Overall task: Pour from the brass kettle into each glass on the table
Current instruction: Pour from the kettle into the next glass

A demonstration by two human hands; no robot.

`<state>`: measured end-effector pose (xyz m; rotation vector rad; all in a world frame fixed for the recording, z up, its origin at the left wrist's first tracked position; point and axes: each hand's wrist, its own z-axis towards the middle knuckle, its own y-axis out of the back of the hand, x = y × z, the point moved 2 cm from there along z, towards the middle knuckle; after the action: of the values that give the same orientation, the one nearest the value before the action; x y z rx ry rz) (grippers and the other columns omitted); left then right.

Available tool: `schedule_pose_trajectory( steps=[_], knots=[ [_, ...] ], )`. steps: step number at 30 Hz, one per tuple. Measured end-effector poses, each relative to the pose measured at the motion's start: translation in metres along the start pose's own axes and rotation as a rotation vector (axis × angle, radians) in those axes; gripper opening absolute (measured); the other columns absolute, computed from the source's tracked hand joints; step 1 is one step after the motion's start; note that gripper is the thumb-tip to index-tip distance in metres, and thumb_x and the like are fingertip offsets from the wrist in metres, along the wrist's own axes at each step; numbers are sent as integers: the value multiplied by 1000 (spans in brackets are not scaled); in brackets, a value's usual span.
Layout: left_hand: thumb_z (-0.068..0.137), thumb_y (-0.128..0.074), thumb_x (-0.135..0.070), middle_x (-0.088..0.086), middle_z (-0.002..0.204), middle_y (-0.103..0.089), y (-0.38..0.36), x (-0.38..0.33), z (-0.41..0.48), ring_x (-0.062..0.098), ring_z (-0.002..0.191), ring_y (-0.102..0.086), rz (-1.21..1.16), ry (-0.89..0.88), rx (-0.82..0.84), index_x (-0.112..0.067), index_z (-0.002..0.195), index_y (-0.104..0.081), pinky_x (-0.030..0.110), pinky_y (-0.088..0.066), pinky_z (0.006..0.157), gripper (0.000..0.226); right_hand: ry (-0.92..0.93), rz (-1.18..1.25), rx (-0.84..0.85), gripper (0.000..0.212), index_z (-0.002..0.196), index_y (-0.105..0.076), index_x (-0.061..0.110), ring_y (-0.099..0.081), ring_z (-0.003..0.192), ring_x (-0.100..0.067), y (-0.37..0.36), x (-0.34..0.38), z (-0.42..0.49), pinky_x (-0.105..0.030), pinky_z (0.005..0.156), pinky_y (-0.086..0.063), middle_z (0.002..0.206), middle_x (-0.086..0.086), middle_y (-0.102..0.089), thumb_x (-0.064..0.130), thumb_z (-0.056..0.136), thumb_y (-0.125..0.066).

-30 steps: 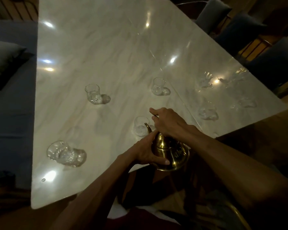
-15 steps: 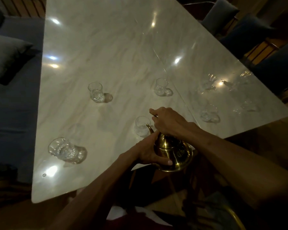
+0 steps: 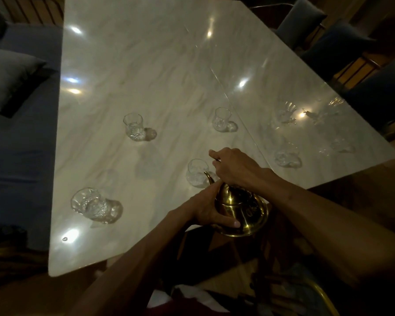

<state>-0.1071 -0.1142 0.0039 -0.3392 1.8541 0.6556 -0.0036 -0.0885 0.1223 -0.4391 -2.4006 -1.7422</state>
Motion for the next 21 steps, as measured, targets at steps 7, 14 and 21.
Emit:
schedule_pose_trajectory(
  steps=[7,14,21],
  knots=[
    [68,-98,-39,-9,156,-51,3,0,-2,19,144,-50,1,4,0,-40,158,-29,50,-45,119,113,-12,-2,-10,47,146,-43,23,-59,113,-24,0,3,0,-25,78,-42,137,-9,-55,24,99,-45],
    [63,-97,-46,-11,154,-52,5,-1,-4,18,143,-51,-10,6,3,-43,157,-29,51,-46,118,116,-36,14,-10,48,145,-44,21,-59,114,-22,1,3,1,-23,75,-40,138,-6,-55,22,97,-47],
    [67,-98,-41,-10,154,-52,7,-3,-6,19,143,-51,-8,1,9,-42,156,-30,51,-46,118,112,-25,-23,-14,47,145,-44,22,-60,112,-24,1,5,2,-23,75,-41,136,-9,-56,23,98,-46]
  ],
)
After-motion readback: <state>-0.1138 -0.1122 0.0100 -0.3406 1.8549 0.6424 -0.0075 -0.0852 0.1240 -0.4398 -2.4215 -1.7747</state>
